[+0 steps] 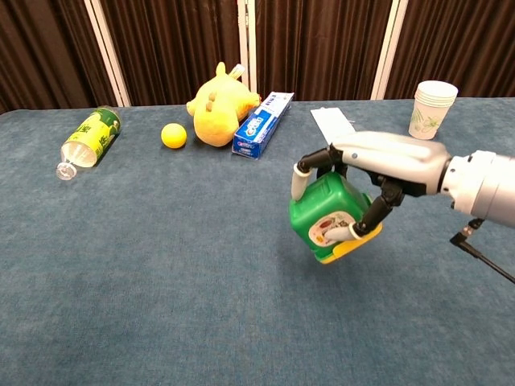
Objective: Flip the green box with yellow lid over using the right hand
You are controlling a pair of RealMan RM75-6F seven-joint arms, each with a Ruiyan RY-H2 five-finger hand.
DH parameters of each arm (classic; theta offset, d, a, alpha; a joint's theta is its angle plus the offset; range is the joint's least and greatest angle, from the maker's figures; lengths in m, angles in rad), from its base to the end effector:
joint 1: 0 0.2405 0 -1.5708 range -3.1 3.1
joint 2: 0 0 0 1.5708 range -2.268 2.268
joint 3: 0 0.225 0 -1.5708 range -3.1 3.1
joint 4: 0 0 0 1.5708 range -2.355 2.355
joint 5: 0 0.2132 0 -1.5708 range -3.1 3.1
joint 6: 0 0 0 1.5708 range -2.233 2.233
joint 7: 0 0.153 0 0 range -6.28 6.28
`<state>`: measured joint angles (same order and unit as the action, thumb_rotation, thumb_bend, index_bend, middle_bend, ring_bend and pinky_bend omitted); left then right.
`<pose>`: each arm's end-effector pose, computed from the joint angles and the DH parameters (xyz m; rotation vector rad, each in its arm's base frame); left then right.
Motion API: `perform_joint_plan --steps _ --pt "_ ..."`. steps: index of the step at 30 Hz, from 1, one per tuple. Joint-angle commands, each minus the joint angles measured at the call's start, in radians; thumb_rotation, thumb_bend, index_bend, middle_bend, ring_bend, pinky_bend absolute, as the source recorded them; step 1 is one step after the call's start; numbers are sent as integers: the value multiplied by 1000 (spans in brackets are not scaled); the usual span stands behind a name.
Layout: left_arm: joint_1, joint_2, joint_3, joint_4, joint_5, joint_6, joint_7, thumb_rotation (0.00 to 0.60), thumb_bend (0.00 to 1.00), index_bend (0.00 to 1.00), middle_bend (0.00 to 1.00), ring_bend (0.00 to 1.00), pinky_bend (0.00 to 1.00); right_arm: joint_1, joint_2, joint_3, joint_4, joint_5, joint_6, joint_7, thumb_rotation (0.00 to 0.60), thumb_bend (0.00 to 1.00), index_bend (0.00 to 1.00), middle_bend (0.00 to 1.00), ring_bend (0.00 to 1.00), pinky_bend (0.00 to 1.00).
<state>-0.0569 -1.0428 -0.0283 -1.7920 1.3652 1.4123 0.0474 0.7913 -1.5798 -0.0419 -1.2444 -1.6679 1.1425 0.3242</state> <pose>-0.2840 0.1710 0.1406 -1.2999 -1.0942 -0.8015 -0.1193 -0.3017 -0.0342 2.1791 -0.9250 1.3096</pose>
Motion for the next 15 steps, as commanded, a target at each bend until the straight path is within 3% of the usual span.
perform_joint_plan --steps 1,4,7,9,11,15 --pt "0 1 0 2 0 -1 -4 600 0 0 0 0 0 -7 -19 -10 29 -9 -11 7 600 549 395 500 463 619" --pt "0 2 0 5 1 -2 -8 600 0 0 0 0 0 -9 -24 -11 39 1 -35 3 600 537 389 493 456 616" --pt "0 2 1 7 1 -5 -12 600 0 0 0 0 0 -15 -31 -11 47 7 -41 6 600 417 300 397 365 545" --pt "-1 3 1 9 0 -6 -12 600 0 0 0 0 0 -16 -25 -19 46 4 -50 10 600 289 129 181 161 391" --pt "-1 3 1 9 0 -7 -12 600 0 0 0 0 0 -15 -2 -35 28 7 -83 13 600 225 28 36 29 260" --pt "0 6 0 7 1 -4 -15 600 0 0 0 0 0 -18 72 -61 -46 2 -114 -16 600 159 0 0 0 147"
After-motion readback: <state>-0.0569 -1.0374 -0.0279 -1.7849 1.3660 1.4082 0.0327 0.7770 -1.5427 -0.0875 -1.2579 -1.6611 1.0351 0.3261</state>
